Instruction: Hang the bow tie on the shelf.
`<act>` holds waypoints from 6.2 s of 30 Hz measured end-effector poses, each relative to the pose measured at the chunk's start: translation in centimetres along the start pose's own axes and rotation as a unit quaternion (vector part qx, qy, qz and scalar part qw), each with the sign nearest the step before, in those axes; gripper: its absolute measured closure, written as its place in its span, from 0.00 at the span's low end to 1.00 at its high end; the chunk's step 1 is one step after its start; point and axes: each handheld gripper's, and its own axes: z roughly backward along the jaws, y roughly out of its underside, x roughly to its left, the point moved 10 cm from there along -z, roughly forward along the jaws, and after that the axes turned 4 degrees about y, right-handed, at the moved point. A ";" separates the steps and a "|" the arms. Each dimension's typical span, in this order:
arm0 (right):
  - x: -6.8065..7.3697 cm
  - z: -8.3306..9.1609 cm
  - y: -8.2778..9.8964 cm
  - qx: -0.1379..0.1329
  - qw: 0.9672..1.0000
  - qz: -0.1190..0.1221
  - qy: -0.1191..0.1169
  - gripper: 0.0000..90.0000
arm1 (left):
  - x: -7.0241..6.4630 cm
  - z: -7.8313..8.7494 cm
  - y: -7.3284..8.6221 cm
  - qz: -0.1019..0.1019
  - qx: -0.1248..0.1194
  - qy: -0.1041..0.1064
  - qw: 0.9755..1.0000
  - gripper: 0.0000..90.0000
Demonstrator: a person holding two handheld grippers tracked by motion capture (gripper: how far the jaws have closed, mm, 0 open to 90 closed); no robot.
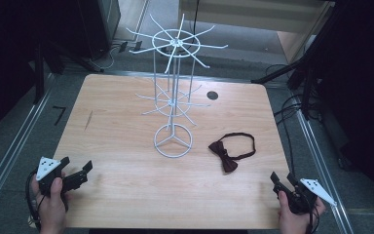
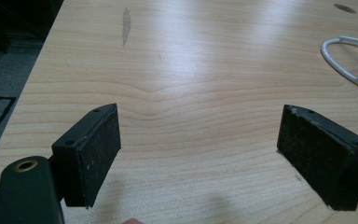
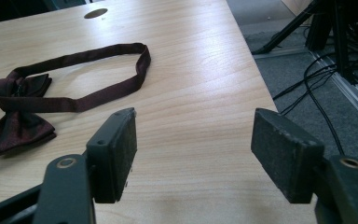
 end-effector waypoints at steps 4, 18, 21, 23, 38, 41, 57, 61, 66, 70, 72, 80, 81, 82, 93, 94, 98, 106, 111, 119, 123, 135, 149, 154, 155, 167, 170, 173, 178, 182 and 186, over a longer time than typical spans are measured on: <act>0.3 -0.1 0.1 0.007 1.000 0.015 -0.007 0.43 | 0.1 -0.1 0.0 0.004 0.001 -0.002 1.000 0.16; 2.7 -0.8 -0.5 0.124 0.988 0.084 -0.033 0.58 | 0.0 -0.1 -0.1 0.007 -0.001 0.006 1.000 0.16; 3.1 -1.2 -0.7 0.148 0.984 0.096 -0.040 0.58 | 0.0 -0.2 0.0 0.006 0.003 0.005 1.000 0.16; 3.5 -1.5 -1.0 0.166 0.979 0.106 -0.047 0.58 | 0.0 -0.2 0.0 0.005 0.005 0.006 1.000 0.16; 5.8 -4.3 -3.2 0.279 0.944 0.166 -0.052 0.58 | -0.1 -0.2 0.0 0.005 0.004 0.012 1.000 0.16; 6.1 -4.8 -3.4 0.299 0.937 0.171 -0.052 0.58 | -0.1 -0.2 0.0 0.005 0.004 0.012 1.000 0.16; 7.4 -7.3 -4.3 0.378 0.899 0.220 -0.026 0.57 | -0.1 -0.2 0.0 0.008 0.003 0.017 1.000 0.16; 7.6 -7.9 -4.7 0.390 0.895 0.214 -0.022 0.58 | -0.1 -0.2 0.0 0.007 0.004 0.018 1.000 0.16; 7.5 -9.0 -5.0 0.412 0.887 0.209 -0.005 0.60 | -0.1 -0.2 0.0 0.008 0.004 0.017 1.000 0.16; 7.4 -9.9 -5.1 0.425 0.883 0.199 0.013 0.61 | -0.1 -0.2 0.0 0.009 0.004 0.018 1.000 0.16; 7.3 -10.4 -5.2 0.426 0.884 0.192 0.022 0.63 | -0.1 -0.2 0.0 0.009 0.004 0.018 1.000 0.16; 6.9 -11.4 -4.3 0.442 0.877 0.185 0.030 0.72 | -0.1 -0.2 0.0 0.010 0.005 0.019 1.000 0.16; 6.9 -11.5 -4.2 0.442 0.877 0.184 0.031 0.74 | -0.1 -0.2 0.0 0.010 0.005 0.019 1.000 0.16; 6.9 -11.5 -4.1 0.443 0.877 0.182 0.033 0.76 | -0.1 -0.2 0.0 0.010 0.005 0.019 1.000 0.16; 7.0 -11.6 -3.2 0.464 0.866 0.183 0.027 0.99 | -0.1 -0.2 0.0 0.008 0.007 0.018 1.000 0.16; 7.0 -11.7 -3.2 0.463 0.866 0.187 0.030 0.99 | -0.1 -0.2 0.0 0.008 0.006 0.018 1.000 0.16; 7.2 -11.7 -3.2 0.466 0.862 0.197 0.039 1.00 | -0.1 -0.2 0.0 0.008 0.005 0.018 1.000 0.16; 7.0 -11.5 -3.2 0.453 0.870 0.190 0.025 1.00 | 0.0 -0.3 0.0 0.012 0.009 0.019 1.000 0.16; 6.8 -11.5 -3.4 0.436 0.877 0.201 0.024 1.00 | 0.0 -0.3 0.0 0.013 0.009 0.020 1.000 0.16; 7.2 -10.8 -5.3 0.379 0.905 0.192 0.004 1.00 | 0.0 -0.3 0.0 0.014 0.010 0.019 1.000 0.16; 7.9 -10.2 -6.4 0.342 0.921 0.185 -0.013 1.00 | 0.0 -0.3 0.0 0.014 0.010 0.019 1.000 0.16; 10.8 -8.2 -9.9 0.224 0.960 0.152 -0.076 1.00 | 0.0 -0.3 0.0 0.014 0.010 0.019 1.000 0.16; 14.4 -5.4 -13.4 0.103 0.978 0.109 -0.143 1.00 | 0.0 -0.3 0.0 0.014 0.010 0.019 1.000 0.16; 15.7 -4.4 -14.5 0.057 0.979 0.115 -0.156 1.00 | 0.0 -0.3 0.0 0.014 0.010 0.019 1.000 0.16; 16.0 -4.2 -14.6 0.051 0.979 0.116 -0.158 1.00 | 0.0 -0.3 0.0 0.014 0.010 0.019 1.000 0.16; 18.4 -2.5 -16.3 -0.007 0.978 0.120 -0.171 1.00 | 0.0 -0.3 0.0 0.014 0.010 0.019 1.000 0.16; 18.9 -2.2 -16.8 -0.017 0.977 0.122 -0.174 1.00 | 0.0 -0.3 0.0 0.014 0.010 0.019 1.000 0.16; 19.3 -1.9 -17.1 -0.026 0.977 0.119 -0.176 1.00 | 0.0 -0.3 0.0 0.014 0.009 0.019 1.000 0.16; 20.1 -1.5 -17.6 -0.039 0.975 0.120 -0.183 1.00 | 0.0 -0.3 0.0 0.014 0.009 0.019 1.000 0.16; 21.1 -1.3 -17.7 -0.041 0.972 0.129 -0.190 1.00 | 0.0 -0.3 0.0 0.014 0.009 0.018 1.000 0.16; 22.1 -1.2 -17.6 -0.040 0.971 0.134 -0.196 1.00 | 0.0 -0.3 0.0 0.014 0.009 0.017 1.000 0.16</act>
